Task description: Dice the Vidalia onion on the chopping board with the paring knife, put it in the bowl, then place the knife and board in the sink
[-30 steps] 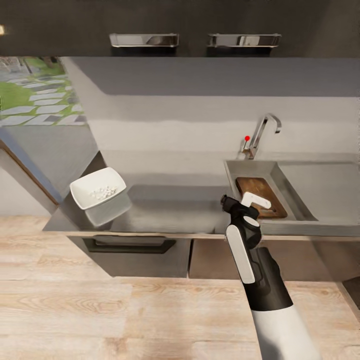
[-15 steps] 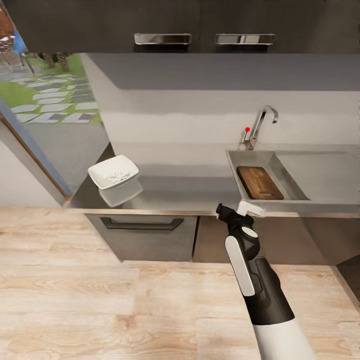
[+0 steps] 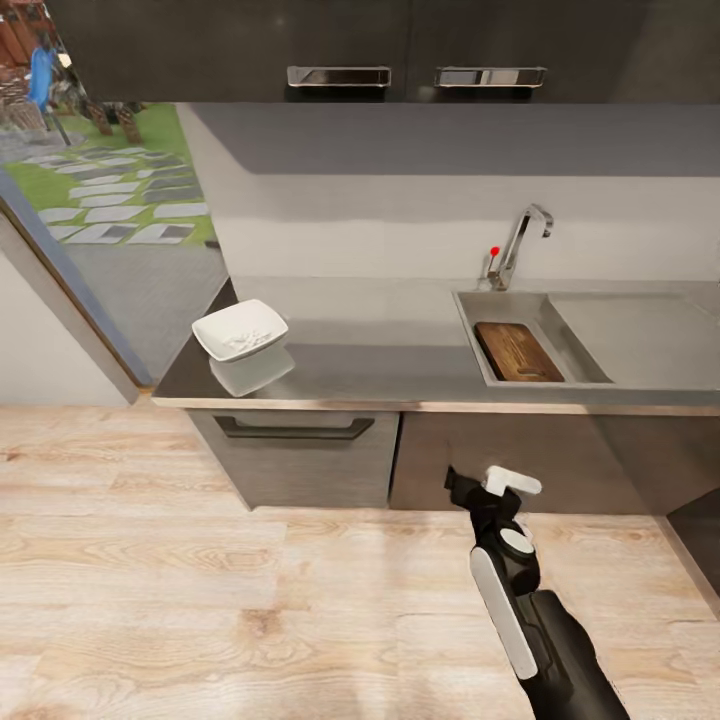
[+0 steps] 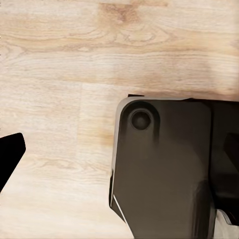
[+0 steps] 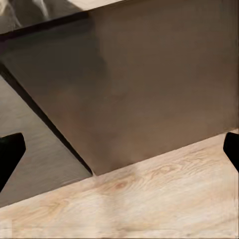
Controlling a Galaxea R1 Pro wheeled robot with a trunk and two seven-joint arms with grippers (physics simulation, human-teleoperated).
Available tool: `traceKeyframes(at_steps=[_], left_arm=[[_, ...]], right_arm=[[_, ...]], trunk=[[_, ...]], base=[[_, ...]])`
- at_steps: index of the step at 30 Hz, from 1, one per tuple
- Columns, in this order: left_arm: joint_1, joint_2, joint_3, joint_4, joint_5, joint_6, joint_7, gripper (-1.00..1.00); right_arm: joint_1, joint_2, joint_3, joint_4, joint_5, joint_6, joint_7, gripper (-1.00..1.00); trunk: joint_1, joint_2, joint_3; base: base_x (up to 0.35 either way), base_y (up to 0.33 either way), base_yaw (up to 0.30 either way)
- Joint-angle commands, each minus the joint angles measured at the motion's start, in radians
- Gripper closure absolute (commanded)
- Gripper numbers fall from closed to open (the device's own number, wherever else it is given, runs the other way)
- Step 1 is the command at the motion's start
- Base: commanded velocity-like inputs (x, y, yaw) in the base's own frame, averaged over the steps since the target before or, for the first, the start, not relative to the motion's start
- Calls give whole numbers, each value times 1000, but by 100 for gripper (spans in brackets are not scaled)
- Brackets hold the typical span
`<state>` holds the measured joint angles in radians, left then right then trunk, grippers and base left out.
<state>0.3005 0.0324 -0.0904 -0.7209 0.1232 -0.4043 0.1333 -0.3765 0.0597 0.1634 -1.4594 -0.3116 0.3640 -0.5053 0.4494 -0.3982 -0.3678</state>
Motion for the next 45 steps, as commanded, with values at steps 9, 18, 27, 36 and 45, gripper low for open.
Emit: traceKeyframes(at_steps=[9,18,27,36,45], left_arm=[[0,6,-8,-1,10,-2,9,-100],[0,27,-6,-8,13,-1,14,-100],[-2,32,-2,-2,18,6,108,-100],[-7,30,-2,12,19,71,164,-100],[-8,26,-5,116,18,112,153,-100]], right_arm=[[24,-14,-2,978,195,-661,211,-100],[24,-63,-4,1415,193,-880,252,-100],[144,-66,-4,1445,193,-871,302,-100],[281,-66,-4,1446,193,-870,361,-100],[296,-58,-5,1443,192,-806,367,-100]], trunk=[[1,-2,-1],[1,-2,2],[1,-2,16],[1,-2,31],[1,-2,45]], base=[[0,0,0],[0,0,-6],[0,0,-71],[0,0,-81],[0,0,-75]])
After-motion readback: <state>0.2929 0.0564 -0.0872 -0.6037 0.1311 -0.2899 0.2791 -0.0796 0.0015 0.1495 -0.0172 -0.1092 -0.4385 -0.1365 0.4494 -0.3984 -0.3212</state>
